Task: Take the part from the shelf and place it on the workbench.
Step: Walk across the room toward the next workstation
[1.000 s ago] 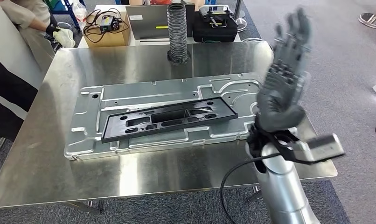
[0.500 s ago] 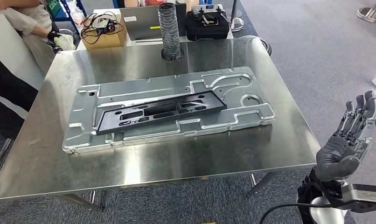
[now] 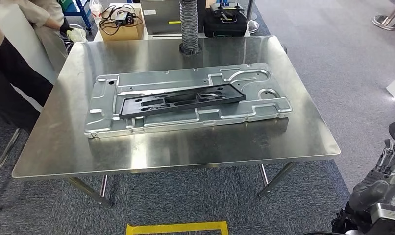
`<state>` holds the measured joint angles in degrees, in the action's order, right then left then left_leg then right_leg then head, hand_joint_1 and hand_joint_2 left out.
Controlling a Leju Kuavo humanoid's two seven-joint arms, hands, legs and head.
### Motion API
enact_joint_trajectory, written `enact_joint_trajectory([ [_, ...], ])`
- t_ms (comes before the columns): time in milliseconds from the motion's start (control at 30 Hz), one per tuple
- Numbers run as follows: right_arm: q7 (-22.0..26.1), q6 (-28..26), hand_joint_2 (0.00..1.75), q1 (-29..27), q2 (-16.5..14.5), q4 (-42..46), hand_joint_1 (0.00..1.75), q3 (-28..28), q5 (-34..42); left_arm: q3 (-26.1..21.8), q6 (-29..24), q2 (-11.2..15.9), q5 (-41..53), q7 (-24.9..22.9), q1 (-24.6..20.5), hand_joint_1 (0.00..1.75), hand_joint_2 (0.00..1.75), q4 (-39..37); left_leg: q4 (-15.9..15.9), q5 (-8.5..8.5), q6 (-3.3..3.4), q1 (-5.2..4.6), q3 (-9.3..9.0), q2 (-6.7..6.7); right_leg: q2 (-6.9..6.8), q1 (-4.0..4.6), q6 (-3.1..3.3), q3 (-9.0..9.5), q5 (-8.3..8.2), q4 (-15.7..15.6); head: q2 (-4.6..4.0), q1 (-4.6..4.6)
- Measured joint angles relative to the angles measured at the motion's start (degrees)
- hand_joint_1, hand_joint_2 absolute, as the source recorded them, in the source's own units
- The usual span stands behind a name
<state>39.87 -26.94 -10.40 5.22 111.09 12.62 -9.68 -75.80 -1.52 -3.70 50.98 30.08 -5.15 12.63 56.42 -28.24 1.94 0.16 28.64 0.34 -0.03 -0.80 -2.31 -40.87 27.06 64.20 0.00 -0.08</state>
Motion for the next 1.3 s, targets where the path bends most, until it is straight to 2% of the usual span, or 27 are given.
enact_joint_trajectory([
  [33,-0.03,0.15,0.00,-0.29,-0.02,-0.43,0.00,0.40,-0.35,0.00,0.00,0.01,0.03,0.02,-0.04,0.00,0.00,0.00,0.06,0.66,0.16,-0.07,0.90,0.08,0.00,-0.04,-0.23,-0.93,2.95,4.01,0.00,0.08],
  [67,-0.05,0.36,0.00,-0.52,-0.06,-1.00,0.00,0.84,-0.78,0.00,0.01,0.02,0.07,0.02,-0.05,0.00,0.00,0.00,0.14,1.32,0.19,-0.14,1.80,0.15,0.00,-0.07,-0.42,-1.48,4.74,7.66,0.00,0.10],
  [100,-0.08,0.65,0.00,-0.75,-0.14,-1.65,0.00,1.31,-1.22,0.00,0.02,0.02,0.14,0.02,-0.04,0.00,0.00,0.00,0.26,1.97,0.16,-0.21,2.72,0.21,0.00,-0.08,-0.52,-1.37,5.19,10.09,0.00,0.10],
  [133,-0.09,0.98,0.00,-0.96,-0.25,-2.35,0.00,1.84,-1.66,0.00,0.04,0.03,0.23,0.02,-0.04,0.00,0.00,0.00,0.41,2.62,0.08,-0.25,3.68,0.24,0.00,-0.09,-0.52,-0.26,4.36,10.57,0.00,0.10],
  [200,-0.12,1.73,0.00,-1.20,-0.47,-3.66,0.00,2.90,-2.63,0.00,0.08,0.01,0.47,0.02,-0.06,0.00,0.00,0.00,0.78,3.81,-0.18,-0.32,5.37,0.25,0.00,-0.05,-0.13,5.16,1.84,5.35,0.00,0.10],
  [267,-0.24,2.91,0.00,-1.18,-0.75,-4.84,0.00,4.20,-4.08,0.01,0.15,-0.07,0.63,0.03,-0.10,0.00,0.00,0.00,1.10,4.79,-0.63,-0.48,6.38,0.22,-0.02,0.26,0.63,12.13,2.27,-3.67,0.01,0.04],
  [333,-0.64,5.27,0.00,-1.14,-1.40,-6.89,0.00,6.38,-6.09,0.02,0.19,-0.14,0.69,0.07,-0.13,0.00,0.00,0.00,1.07,5.74,-1.25,-0.44,6.61,0.21,-0.06,0.74,1.33,15.19,3.49,-8.43,0.02,0.15],
  [400,-1.60,9.41,0.00,-1.08,-2.66,-10.21,0.00,9.78,-8.94,0.02,0.19,-0.14,0.73,0.09,0.00,0.00,0.00,0.00,1.04,6.21,-1.94,-0.26,6.84,0.13,-0.26,0.75,2.07,14.65,2.56,-9.07,0.01,0.36],
  [433,-2.08,11.71,0.00,-0.93,-3.42,-12.07,0.00,11.66,-10.51,0.01,0.19,-0.14,0.74,0.08,0.10,0.00,0.00,0.00,1.76,5.14,-2.24,-0.18,7.24,0.06,-0.40,0.66,2.53,14.13,1.86,-9.23,0.00,0.32],
  [500,-2.38,15.48,0.00,-0.40,-5.15,-16.31,0.00,15.37,-13.42,0.00,0.19,-0.18,0.77,0.03,0.26,0.00,0.00,0.00,6.36,-0.20,-2.68,-0.01,8.70,-0.05,-0.63,0.49,3.14,12.55,0.31,-9.44,0.00,0.03],
  [567,-1.91,17.34,0.00,0.49,-6.83,-21.40,0.00,19.05,-16.23,0.00,0.19,-0.26,0.81,-0.06,0.26,0.00,0.00,0.00,13.61,-5.33,-2.99,0.07,10.01,-0.06,-0.65,0.57,3.27,10.44,-1.21,-9.29,0.00,-0.15],
  [600,-1.64,17.61,0.00,1.00,-7.57,-24.07,0.00,20.84,-17.80,0.00,0.17,-0.29,0.83,-0.10,0.25,0.00,0.00,0.00,16.36,-5.90,-3.08,0.07,10.03,-0.06,-0.67,0.60,3.23,9.29,-1.96,-9.11,0.00,-0.13],
  [633,-1.45,17.59,0.00,1.55,-8.12,-26.66,0.00,22.43,-19.40,0.00,0.16,-0.30,0.83,-0.14,0.26,0.00,0.00,0.00,17.44,-4.90,-3.09,0.07,9.29,-0.06,-0.68,0.61,3.15,8.15,-2.63,-8.85,0.00,-0.15],
  [700,-1.16,16.81,0.00,2.83,-8.80,-32.33,0.00,25.43,-22.78,0.00,0.11,-0.30,0.84,-0.22,0.21,0.00,0.00,0.00,13.81,-1.38,-2.85,0.06,4.86,-0.08,-0.67,0.60,2.90,5.99,-3.81,-8.12,0.00,-0.16],
  [733,-1.12,16.07,0.00,3.60,-8.95,-35.63,0.00,26.89,-24.71,0.00,0.10,-0.30,0.85,-0.24,0.11,0.00,0.00,0.00,9.55,-1.01,-2.63,-0.02,1.48,-0.11,-0.64,0.65,2.71,5.15,-4.32,-7.72,0.01,-0.18],
  [800,-1.19,13.88,0.00,5.29,-8.92,-43.43,0.00,29.77,-28.97,0.01,0.13,-0.32,0.95,-0.19,-0.15,0.00,0.00,0.00,1.32,-2.70,-2.06,-0.27,-4.02,-0.13,-0.66,0.75,2.16,4.35,-5.31,-7.25,0.02,-0.10],
  [833,-1.38,12.64,0.00,6.12,-8.74,-47.73,0.00,31.03,-31.19,0.01,0.21,-0.35,1.03,-0.13,-0.22,0.00,0.00,0.00,-0.90,-3.61,-1.74,-0.41,-5.22,-0.13,-0.69,0.74,1.84,4.30,-5.85,-7.29,0.02,-0.18],
  [900,-2.03,10.34,0.00,7.42,-8.03,-56.81,0.00,33.16,-35.10,0.02,0.44,-0.52,1.25,0.06,-0.17,0.00,0.00,-0.01,-1.72,-2.96,-0.94,-0.42,-4.92,-0.05,-0.70,0.68,1.16,4.28,-6.95,-7.78,0.01,-0.31],
  [933,-2.55,9.36,0.00,7.78,-7.61,-61.04,0.00,34.05,-36.63,0.02,0.54,-0.63,1.33,0.15,-0.14,0.00,0.00,-0.01,-1.80,-2.22,-0.49,-0.32,-4.30,0.02,-0.63,0.59,0.84,3.89,-6.37,-7.51,0.00,-0.43],
  [967,-3.38,8.44,0.00,8.02,-7.22,-65.19,0.00,34.88,-37.97,0.02,0.61,-0.73,1.44,0.26,-0.11,0.00,0.00,-0.02,-1.94,-1.35,-0.07,-0.23,-3.49,0.11,-0.54,0.52,0.53,3.21,-4.50,-6.27,0.00,-0.36],
  [1000,-4.57,7.78,0.00,8.23,-6.85,-68.85,0.00,35.57,-39.04,0.02,0.66,-0.83,1.55,0.37,-0.09,0.00,0.00,-0.02,-2.00,-0.50,0.23,-0.16,-2.55,0.18,-0.44,0.37,0.25,2.30,-1.51,-3.79,0.00,-0.32],
  [1067,-8.15,7.13,0.00,8.80,-6.46,-75.81,0.00,36.52,-41.09,0.03,0.69,-0.83,1.80,0.56,0.05,0.00,0.00,-0.02,-1.85,0.99,0.47,-0.21,-0.56,0.28,-0.36,0.17,-0.25,0.52,4.60,3.87,0.01,-0.08],
  [1100,-10.21,7.27,0.00,9.04,-6.39,-78.81,0.00,36.73,-42.17,0.05,0.69,-0.84,1.92,0.60,0.12,0.00,0.00,-0.02,-1.67,1.65,0.42,-0.23,0.46,0.32,-0.34,0.08,-0.44,0.20,5.69,7.25,0.01,-0.04],
  [1133,-12.60,7.77,0.00,9.21,-6.44,-81.59,0.00,36.83,-43.39,0.10,0.69,-0.85,2.10,0.64,0.16,0.00,0.00,-0.02,-1.38,2.29,0.32,-0.23,1.52,0.35,-0.34,-0.04,-0.55,0.63,5.16,9.17,0.01,-0.02],
  [1167,-15.07,8.54,0.00,9.35,-6.50,-83.95,0.00,36.85,-44.53,0.16,0.69,-0.86,2.29,0.68,0.19,0.00,0.00,-0.02,-0.99,2.87,0.16,-0.23,2.62,0.35,-0.34,-0.16,-0.58,2.01,3.61,9.09,0.01,-0.01],
  [1233,-20.80,11.53,0.00,9.78,-6.61,-87.82,0.00,36.85,-46.38,0.31,0.76,-0.91,2.77,0.78,0.24,0.00,0.00,-0.02,-0.02,3.87,-0.27,-0.25,4.66,0.35,-0.33,-0.31,-0.36,7.96,1.35,2.99,0.02,0.00],
  [1300,-27.10,16.07,0.00,10.39,-6.65,-90.53,0.00,36.84,-47.29,0.46,0.94,-0.96,3.24,0.90,0.23,0.00,0.00,-0.02,0.80,4.66,-0.87,-0.36,5.90,0.40,-0.30,-0.10,0.28,14.24,2.78,-5.60,0.02,-0.02],
])
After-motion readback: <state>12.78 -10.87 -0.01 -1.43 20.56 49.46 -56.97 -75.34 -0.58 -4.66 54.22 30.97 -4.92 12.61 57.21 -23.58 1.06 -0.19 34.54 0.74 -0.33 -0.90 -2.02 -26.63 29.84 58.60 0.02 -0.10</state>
